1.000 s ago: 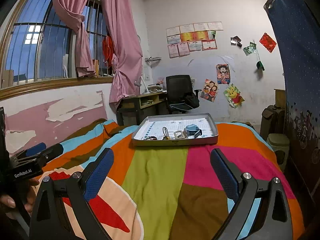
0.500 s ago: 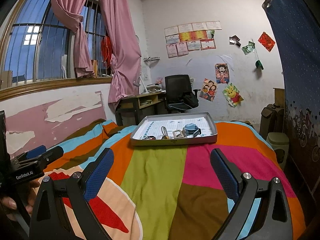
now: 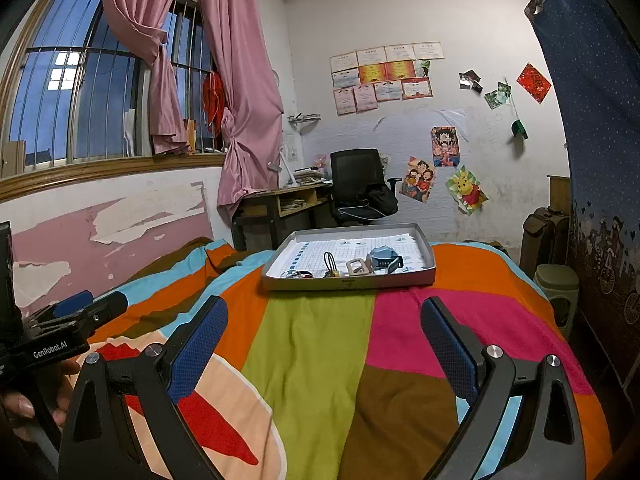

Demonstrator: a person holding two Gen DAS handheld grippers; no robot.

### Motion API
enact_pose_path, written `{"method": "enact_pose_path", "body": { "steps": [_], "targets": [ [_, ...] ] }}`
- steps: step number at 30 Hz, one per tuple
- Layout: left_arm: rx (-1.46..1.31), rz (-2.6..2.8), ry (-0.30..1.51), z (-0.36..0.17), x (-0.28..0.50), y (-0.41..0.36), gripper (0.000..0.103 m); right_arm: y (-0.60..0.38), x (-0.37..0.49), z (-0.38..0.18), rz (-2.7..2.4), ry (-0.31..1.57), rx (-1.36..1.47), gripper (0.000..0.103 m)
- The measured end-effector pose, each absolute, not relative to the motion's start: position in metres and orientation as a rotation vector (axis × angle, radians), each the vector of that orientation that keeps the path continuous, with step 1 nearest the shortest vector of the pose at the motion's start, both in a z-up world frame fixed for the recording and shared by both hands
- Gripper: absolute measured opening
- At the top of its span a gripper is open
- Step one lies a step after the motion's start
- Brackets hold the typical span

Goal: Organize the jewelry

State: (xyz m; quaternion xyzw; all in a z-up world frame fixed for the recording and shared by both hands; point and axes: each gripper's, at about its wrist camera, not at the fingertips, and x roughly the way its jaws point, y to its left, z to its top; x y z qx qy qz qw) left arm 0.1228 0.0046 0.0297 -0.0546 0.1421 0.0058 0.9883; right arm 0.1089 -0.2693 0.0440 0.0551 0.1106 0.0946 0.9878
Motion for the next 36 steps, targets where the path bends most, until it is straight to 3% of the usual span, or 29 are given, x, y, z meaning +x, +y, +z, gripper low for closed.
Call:
{"method": "enact_pose_path", "body": {
  "steps": [36],
  "targets": [
    [-0.109, 0.011, 0.284, 0.0306, 0.1228, 0.0038, 0.103, -0.2678, 0.1101, 0.0416, 0.191, 0.226, 0.112, 0.095]
  ]
}}
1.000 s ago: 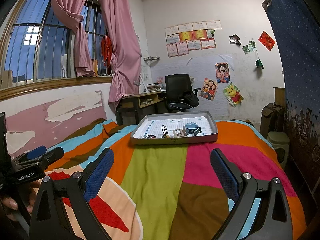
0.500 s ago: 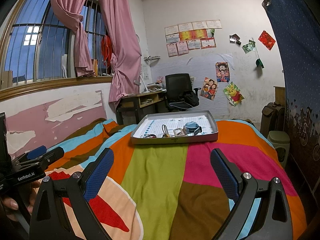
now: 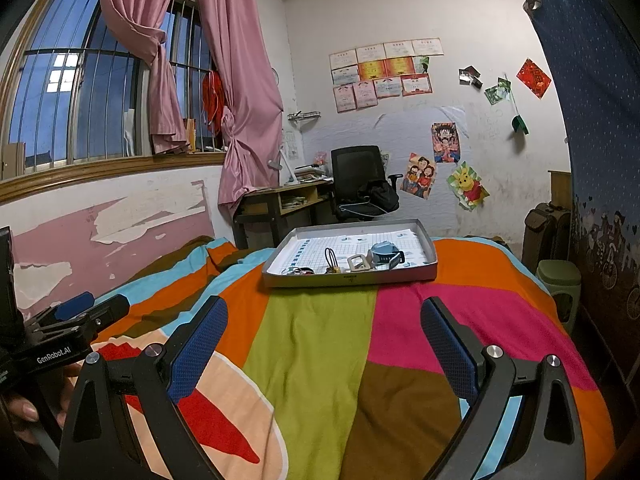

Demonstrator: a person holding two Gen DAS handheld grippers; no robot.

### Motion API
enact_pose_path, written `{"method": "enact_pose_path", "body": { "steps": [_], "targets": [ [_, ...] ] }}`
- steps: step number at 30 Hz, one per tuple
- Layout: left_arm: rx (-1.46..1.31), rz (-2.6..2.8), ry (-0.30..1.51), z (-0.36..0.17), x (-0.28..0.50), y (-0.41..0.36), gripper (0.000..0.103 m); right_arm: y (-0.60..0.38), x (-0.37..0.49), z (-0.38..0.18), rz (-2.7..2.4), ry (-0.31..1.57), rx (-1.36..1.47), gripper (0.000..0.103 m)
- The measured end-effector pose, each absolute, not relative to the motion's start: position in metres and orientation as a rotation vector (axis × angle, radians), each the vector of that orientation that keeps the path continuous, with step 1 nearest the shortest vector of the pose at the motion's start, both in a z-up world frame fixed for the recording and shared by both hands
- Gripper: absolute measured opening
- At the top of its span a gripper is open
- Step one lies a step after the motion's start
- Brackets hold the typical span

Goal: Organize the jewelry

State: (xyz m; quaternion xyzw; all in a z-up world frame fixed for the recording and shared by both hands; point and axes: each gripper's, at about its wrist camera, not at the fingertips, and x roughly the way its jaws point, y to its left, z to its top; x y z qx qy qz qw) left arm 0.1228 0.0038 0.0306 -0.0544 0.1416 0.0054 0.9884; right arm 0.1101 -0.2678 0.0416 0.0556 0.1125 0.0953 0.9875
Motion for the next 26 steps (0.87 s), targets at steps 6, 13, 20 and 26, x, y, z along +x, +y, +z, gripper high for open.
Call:
{"method": "enact_pose_path", "body": {
  "steps": [6, 13, 20, 26],
  "targets": [
    [-0.110, 0.010, 0.285, 0.0282, 0.1220, 0.0044, 0.103, -0.2676, 0.1100, 0.0417, 0.190, 0.227, 0.112, 0.095],
    [-0.074, 0.027, 0.276, 0.0258, 0.1199, 0.0025, 0.103, -0.2676, 0.1094, 0.0422, 0.190, 0.226, 0.113, 0.095],
    [-0.065, 0.025, 0.274, 0.0237, 0.1194, 0.0027, 0.103, -0.2677, 0.1094, 0.0423, 0.190, 0.227, 0.113, 0.095],
    [-0.064, 0.027, 0.278, 0.0249, 0.1195, 0.0022, 0.103, -0.2658, 0.1086, 0.0407, 0.192, 0.229, 0.112, 0.095]
  ]
}}
